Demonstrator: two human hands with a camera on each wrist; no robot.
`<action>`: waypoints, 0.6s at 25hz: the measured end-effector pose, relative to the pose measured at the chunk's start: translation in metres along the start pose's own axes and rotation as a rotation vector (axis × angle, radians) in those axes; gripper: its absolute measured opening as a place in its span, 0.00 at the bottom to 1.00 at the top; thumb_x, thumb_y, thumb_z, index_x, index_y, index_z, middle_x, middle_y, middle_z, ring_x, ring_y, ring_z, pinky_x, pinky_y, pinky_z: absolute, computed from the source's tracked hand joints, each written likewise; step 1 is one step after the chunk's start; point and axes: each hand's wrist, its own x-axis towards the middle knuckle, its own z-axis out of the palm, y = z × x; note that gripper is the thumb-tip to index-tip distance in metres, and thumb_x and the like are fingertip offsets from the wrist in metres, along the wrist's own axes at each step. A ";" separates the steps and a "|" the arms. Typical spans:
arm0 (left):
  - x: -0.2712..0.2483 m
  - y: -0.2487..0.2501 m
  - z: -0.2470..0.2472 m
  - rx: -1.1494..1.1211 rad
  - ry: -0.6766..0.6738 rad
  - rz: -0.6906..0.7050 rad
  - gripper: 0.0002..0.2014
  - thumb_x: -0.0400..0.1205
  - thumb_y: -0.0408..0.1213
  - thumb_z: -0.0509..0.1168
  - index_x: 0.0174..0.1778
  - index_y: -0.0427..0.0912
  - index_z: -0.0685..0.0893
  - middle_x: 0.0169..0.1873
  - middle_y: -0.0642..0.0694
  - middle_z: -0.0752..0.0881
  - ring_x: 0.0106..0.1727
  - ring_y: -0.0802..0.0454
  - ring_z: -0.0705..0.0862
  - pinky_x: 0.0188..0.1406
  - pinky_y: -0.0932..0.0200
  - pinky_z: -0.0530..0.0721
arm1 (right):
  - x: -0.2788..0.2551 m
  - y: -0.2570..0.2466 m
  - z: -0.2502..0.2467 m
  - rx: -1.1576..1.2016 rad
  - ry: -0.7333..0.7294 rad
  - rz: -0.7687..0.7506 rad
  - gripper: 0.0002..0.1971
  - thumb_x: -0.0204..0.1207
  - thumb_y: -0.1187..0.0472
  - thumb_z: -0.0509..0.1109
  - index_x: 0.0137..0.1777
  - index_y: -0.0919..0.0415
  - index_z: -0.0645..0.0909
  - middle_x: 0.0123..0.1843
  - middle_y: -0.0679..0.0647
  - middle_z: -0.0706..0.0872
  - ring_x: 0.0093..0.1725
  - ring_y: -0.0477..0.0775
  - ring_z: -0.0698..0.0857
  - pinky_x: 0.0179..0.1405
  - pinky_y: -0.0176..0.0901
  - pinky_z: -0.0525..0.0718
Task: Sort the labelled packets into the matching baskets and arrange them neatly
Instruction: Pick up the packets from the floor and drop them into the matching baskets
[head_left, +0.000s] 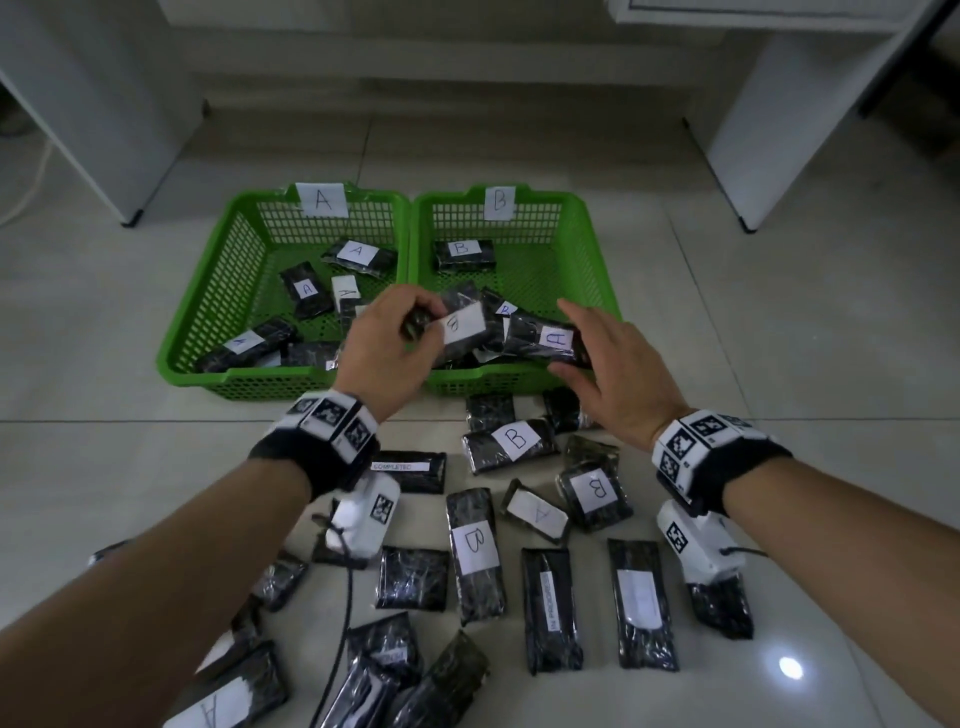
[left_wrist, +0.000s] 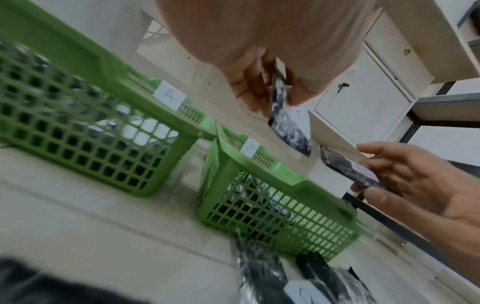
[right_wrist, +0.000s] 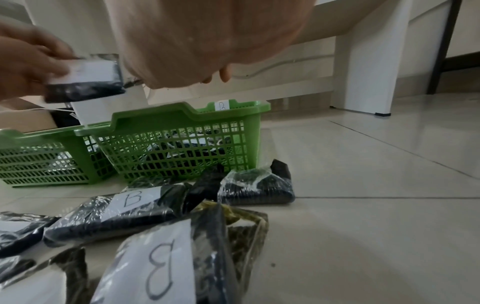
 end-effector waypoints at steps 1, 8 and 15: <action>0.012 -0.004 0.007 0.056 -0.068 -0.017 0.08 0.81 0.36 0.69 0.55 0.48 0.82 0.52 0.53 0.84 0.51 0.59 0.82 0.54 0.61 0.84 | 0.000 -0.001 -0.001 0.003 0.012 0.013 0.31 0.86 0.48 0.67 0.83 0.63 0.66 0.69 0.61 0.82 0.63 0.58 0.81 0.66 0.54 0.81; 0.015 -0.037 0.011 0.451 -0.309 0.006 0.21 0.85 0.54 0.58 0.74 0.55 0.77 0.79 0.52 0.72 0.83 0.46 0.61 0.80 0.34 0.52 | 0.016 -0.019 0.002 0.015 0.106 0.041 0.22 0.85 0.50 0.68 0.74 0.60 0.74 0.60 0.57 0.84 0.58 0.57 0.79 0.61 0.55 0.80; -0.067 -0.089 -0.068 0.679 0.083 -0.083 0.19 0.82 0.46 0.57 0.67 0.46 0.81 0.72 0.45 0.78 0.76 0.39 0.70 0.74 0.37 0.66 | 0.082 -0.101 0.046 0.120 -0.011 -0.072 0.17 0.84 0.54 0.69 0.69 0.60 0.78 0.63 0.54 0.85 0.63 0.56 0.77 0.63 0.51 0.79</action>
